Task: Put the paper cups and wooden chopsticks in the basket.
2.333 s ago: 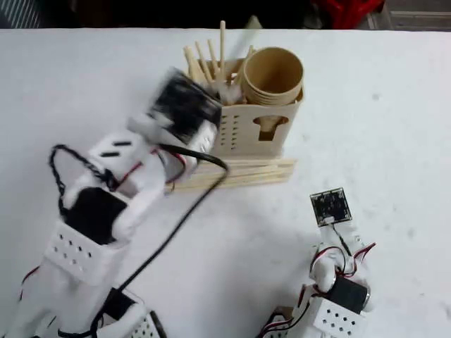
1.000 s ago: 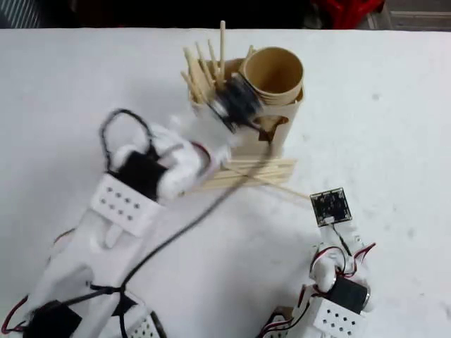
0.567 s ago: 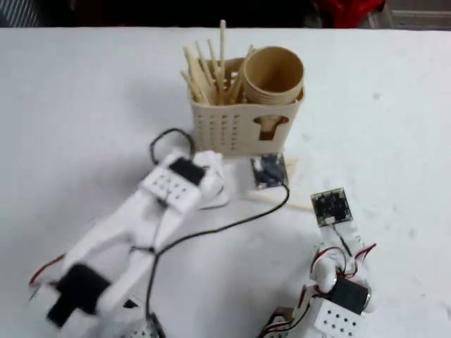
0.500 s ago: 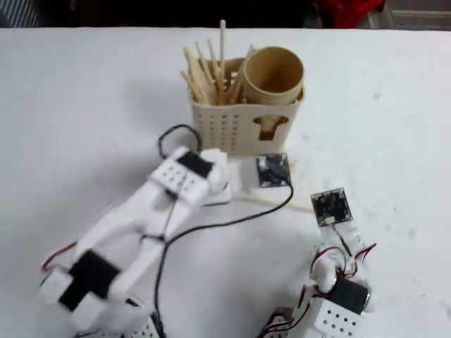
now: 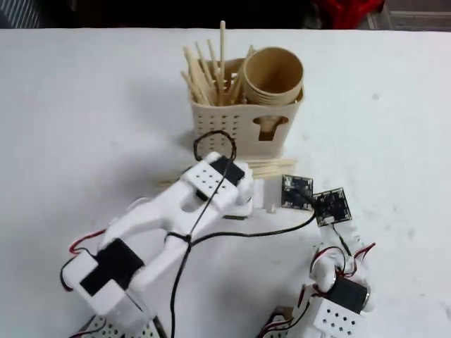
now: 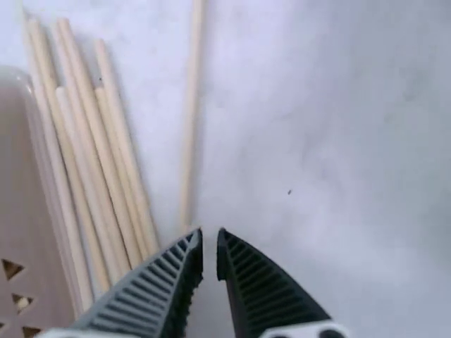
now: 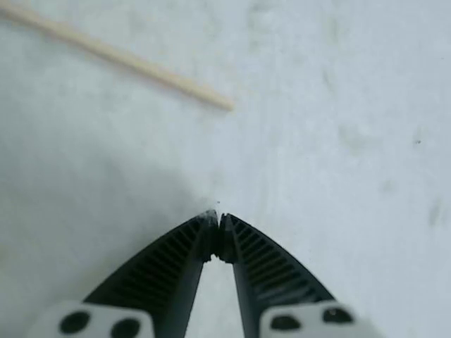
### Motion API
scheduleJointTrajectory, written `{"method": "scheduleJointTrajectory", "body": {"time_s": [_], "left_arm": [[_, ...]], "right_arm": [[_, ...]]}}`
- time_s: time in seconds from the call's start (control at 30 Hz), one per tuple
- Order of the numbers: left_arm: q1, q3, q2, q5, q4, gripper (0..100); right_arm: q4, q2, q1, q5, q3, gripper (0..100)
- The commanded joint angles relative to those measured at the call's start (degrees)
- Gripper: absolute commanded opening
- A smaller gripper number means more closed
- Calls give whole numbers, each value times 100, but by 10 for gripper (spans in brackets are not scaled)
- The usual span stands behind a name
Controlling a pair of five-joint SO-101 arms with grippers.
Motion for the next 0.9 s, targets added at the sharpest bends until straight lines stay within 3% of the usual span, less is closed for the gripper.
{"method": "scheduleJointTrajectory", "body": {"time_s": [0.0, 0.17, 0.4, 0.87], "left_arm": [[48, -229, 347, 18, -334, 60], [40, -369, 1042, 53, -782, 60], [-57, -800, 1297, 62, -255, 60], [-365, -791, -198, 1037, 62, 63]], "right_arm": [[-48, -31, 13, 35, 44, 18], [-48, -31, 22, 35, 44, 18], [-48, -31, 13, 35, 44, 18], [-48, -31, 22, 35, 44, 18]]}}
